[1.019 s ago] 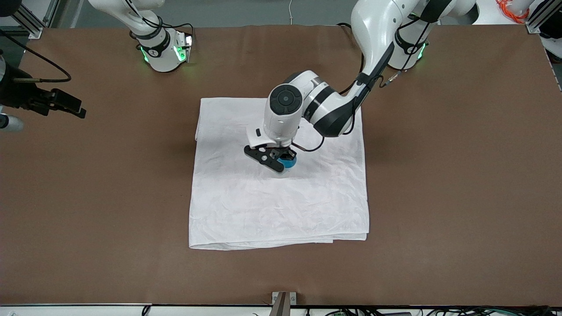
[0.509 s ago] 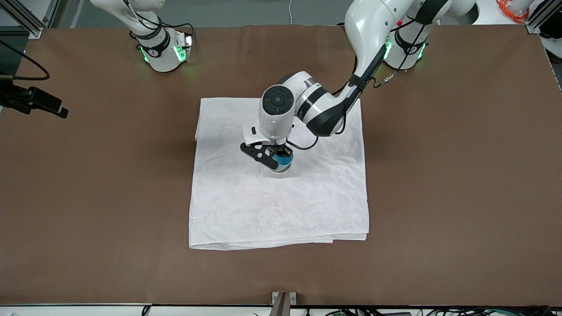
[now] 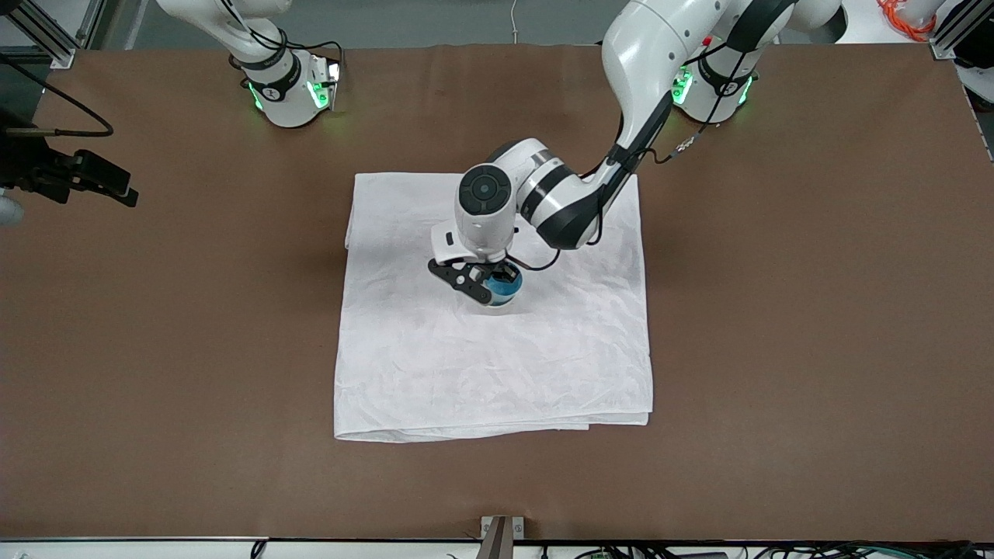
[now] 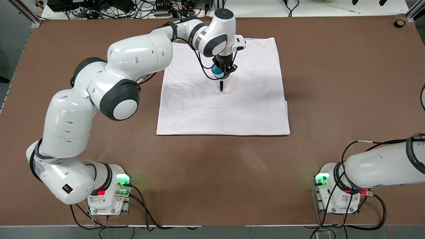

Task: Place blue cup into white mug on cloth

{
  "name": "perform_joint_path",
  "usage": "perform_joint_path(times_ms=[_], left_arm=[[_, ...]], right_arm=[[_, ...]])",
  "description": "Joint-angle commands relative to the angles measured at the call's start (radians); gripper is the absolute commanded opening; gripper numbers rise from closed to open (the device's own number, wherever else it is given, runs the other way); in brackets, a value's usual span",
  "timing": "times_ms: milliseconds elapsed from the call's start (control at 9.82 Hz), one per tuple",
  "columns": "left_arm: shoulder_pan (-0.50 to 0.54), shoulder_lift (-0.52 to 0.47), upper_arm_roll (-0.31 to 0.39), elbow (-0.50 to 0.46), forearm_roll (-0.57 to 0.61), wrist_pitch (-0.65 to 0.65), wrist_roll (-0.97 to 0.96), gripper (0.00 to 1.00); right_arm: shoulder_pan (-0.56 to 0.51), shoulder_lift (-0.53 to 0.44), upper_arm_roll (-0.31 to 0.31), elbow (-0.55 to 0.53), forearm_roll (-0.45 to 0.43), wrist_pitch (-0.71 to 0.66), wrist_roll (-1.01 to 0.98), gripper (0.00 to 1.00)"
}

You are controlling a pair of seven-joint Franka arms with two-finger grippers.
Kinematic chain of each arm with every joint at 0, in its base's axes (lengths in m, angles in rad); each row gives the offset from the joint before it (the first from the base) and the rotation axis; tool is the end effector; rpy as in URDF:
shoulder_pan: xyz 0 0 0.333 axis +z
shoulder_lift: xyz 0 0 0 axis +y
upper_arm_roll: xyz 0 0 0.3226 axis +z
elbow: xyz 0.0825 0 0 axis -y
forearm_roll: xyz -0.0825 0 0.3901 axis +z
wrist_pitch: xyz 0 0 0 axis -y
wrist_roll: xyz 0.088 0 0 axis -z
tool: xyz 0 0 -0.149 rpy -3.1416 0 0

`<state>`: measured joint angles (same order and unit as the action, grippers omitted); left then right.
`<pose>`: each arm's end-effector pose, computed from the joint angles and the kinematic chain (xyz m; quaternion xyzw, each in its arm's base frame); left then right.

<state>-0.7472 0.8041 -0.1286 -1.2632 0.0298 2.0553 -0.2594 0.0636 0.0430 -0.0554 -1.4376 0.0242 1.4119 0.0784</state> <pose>0.5036 -0.5672 0.2374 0.9560 -0.2913 -0.0203 0.0264 0.5549 0.0091 0.6144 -0.9988 0.0336 0.0347 0.0093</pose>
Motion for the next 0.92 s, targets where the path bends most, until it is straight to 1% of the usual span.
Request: perform_joint_path(times_ms=[0,102,204,306,407,509,713,815], left_arm=[[-0.015,-0.003,0.012,0.008,0.018,-0.009,-0.004,0.37],[-0.011,-0.012,0.014,0.01,0.018,-0.035,-0.004,0.42],[-0.003,-0.041,0.015,0.011,0.018,-0.076,-0.001,0.42],[0.012,-0.083,0.033,0.013,0.018,-0.121,0.008,0.43],[0.043,-0.132,0.037,0.014,0.016,-0.173,0.009,0.45],[0.101,-0.185,0.037,0.015,0.019,-0.22,0.009,0.49],[0.237,-0.264,0.037,0.013,0.016,-0.268,-0.004,0.5],[0.327,-0.288,0.038,0.013,0.018,-0.283,-0.003,0.63]], right_arm=[[0.01,-0.05,-0.021,-0.062,-0.009,0.008,-0.043,1.0],[0.01,-0.061,-0.02,-0.079,-0.009,0.024,-0.043,1.0],[0.01,-0.06,-0.02,-0.078,-0.01,0.025,-0.043,1.0],[-0.001,-0.058,-0.018,-0.073,-0.009,0.025,-0.043,1.0],[-0.001,-0.058,-0.018,-0.07,-0.009,0.027,-0.043,1.0],[-0.002,-0.057,-0.018,-0.069,-0.01,0.027,-0.042,1.0],[0.001,-0.057,-0.018,-0.067,-0.01,0.025,-0.042,1.0],[-0.001,-0.057,-0.018,-0.063,-0.009,0.024,-0.042,1.0]])
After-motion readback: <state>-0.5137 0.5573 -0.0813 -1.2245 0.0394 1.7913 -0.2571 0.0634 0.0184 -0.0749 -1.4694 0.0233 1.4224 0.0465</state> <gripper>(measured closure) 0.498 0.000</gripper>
